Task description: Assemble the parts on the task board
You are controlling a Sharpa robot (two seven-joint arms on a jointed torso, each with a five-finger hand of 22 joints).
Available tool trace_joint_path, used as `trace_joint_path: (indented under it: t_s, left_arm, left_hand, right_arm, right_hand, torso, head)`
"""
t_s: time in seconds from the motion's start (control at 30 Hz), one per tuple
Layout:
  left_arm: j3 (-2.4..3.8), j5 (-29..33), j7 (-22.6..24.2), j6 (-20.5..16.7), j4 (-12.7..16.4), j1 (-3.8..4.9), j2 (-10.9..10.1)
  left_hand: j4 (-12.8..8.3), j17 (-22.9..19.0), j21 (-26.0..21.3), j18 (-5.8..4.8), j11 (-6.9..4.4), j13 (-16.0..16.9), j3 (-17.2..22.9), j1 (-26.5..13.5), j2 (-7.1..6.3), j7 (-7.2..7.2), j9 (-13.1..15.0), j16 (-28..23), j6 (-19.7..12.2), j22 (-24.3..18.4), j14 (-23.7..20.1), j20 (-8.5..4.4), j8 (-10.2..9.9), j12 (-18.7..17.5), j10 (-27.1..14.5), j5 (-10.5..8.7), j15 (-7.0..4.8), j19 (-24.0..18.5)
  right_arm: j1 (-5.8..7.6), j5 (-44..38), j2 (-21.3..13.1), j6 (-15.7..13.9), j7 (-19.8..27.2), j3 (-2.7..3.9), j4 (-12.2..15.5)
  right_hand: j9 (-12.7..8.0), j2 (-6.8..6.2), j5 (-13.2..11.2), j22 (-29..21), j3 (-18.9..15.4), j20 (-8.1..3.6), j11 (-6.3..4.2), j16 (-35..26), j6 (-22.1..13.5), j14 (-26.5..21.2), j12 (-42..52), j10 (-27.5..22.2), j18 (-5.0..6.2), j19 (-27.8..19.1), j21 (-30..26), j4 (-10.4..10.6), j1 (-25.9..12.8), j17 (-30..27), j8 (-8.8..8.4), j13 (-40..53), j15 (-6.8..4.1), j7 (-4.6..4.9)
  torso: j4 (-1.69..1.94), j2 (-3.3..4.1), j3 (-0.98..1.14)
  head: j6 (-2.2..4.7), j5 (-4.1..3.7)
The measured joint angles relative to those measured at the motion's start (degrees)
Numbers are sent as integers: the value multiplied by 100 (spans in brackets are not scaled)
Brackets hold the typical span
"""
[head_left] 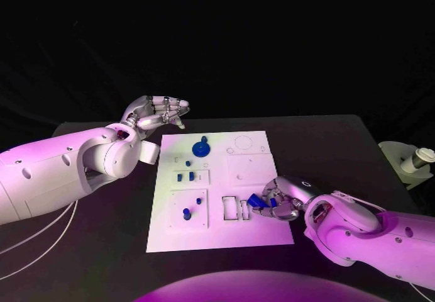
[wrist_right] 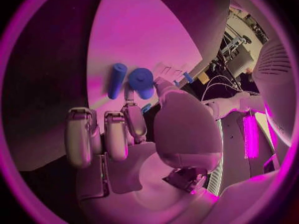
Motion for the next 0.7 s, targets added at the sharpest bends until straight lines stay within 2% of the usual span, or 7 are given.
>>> trace_joint_path:
  t_s: [0.13, 0.3, 0.4, 0.5, 0.57, 0.63, 0.7]
  left_arm:
    - [0, 29, -16, 26, 9, 0, -10]
    - [0, 53, -35, 52, 17, 0, -22]
    - [0, 61, -44, 64, 21, 0, -29]
    - [0, 67, -51, 71, 24, 0, -40]
    - [0, 70, -55, 74, 26, 0, -47]
    - [0, 72, -58, 76, 27, 0, -52]
    - [0, 74, -61, 77, 28, 0, -55]
  left_hand:
    - [0, 0, 0, 0, 0, 0, 0, 0, 0, 21, 0, 0, -21, 0, 0, 0, 0, 0, 0, 0, 0, 0]
    - [0, -3, 0, 0, 0, 0, 0, 0, 0, 21, 0, 0, -21, 5, 0, 0, 0, 0, 0, 0, 0, 0]
    - [-16, -5, 23, 0, 0, 1, 16, 0, 0, 21, -2, 0, -21, 5, 0, 0, 0, 0, 0, 0, 0, 0]
    - [-16, -5, 23, -1, -2, 0, 16, 0, 0, 21, -5, 0, -21, 6, 0, 0, 0, 0, -1, 0, 0, 0]
    - [-16, -5, 23, 0, -21, 1, 15, 0, 0, 21, -5, 0, -21, 11, 0, 0, 0, 0, -20, 0, 0, 0]
    - [-16, -5, 23, 0, -21, 1, 15, 0, 0, 21, -5, 0, -21, 11, 0, 0, 0, 0, -20, 0, 0, 0]
    - [-16, -5, 23, 0, -21, 1, 15, 0, 0, 21, -5, 0, -21, 11, 0, 0, 0, 0, -20, 0, 0, 0]
  right_arm:
    - [-15, -56, 86, -5, -82, 21, -58]
    - [-41, -142, 149, -35, -147, 35, -63]
    - [-59, -193, 159, -100, -172, 35, -45]
    - [-76, -236, 145, -205, -198, 27, -24]
    - [-92, -252, 113, -297, -215, 21, 16]
    - [-100, -253, 78, -380, -223, 18, 74]
    - [-98, -247, 52, -462, -223, 18, 159]
  right_hand:
    - [11, 17, 34, 0, -46, 0, -2, 27, 63, 0, 39, 2, 0, 0, 27, -45, 23, 0, 44, 0, 0, -43]
    - [53, 44, 88, 0, -52, 0, -65, 41, 119, 12, 149, 65, 0, 0, 88, -40, 347, -1, 88, 0, -12, -78]
    - [54, 94, -95, -1, 22, 0, -94, 54, 135, 16, 202, 96, 0, 0, 154, -77, 572, -1, 121, 0, -26, -94]
    - [52, 73, -141, -1, 108, -53, -152, 79, 136, 19, 282, 154, -88, 10, 231, 8, 715, -1, 147, -1, -64, -95]
    - [70, 30, -150, -1, 168, -53, -174, 79, 156, 19, 305, 178, -89, 10, 271, 65, 757, -1, 158, -1, -104, -75]
    - [70, -30, -130, 3, 252, -65, -174, 79, 156, 20, 305, 178, -89, -1, 275, 63, 818, -1, 158, -1, -104, -76]
    - [72, -28, -100, 4, 435, -73, -176, 79, 155, 20, 305, 178, -89, -10, 293, -49, 816, -1, 158, -1, -104, -76]
  torso:
    - [-1, -2, -2]
    - [-4, -2, -2]
    - [-7, -2, -2]
    - [-8, -4, 1]
    - [-8, -5, 1]
    - [-9, -5, 3]
    - [-11, -7, 4]
  head:
    - [-4, 5]
    - [-17, 13]
    - [-17, 18]
    - [-18, 26]
    - [-17, 32]
    - [-17, 38]
    - [-17, 44]
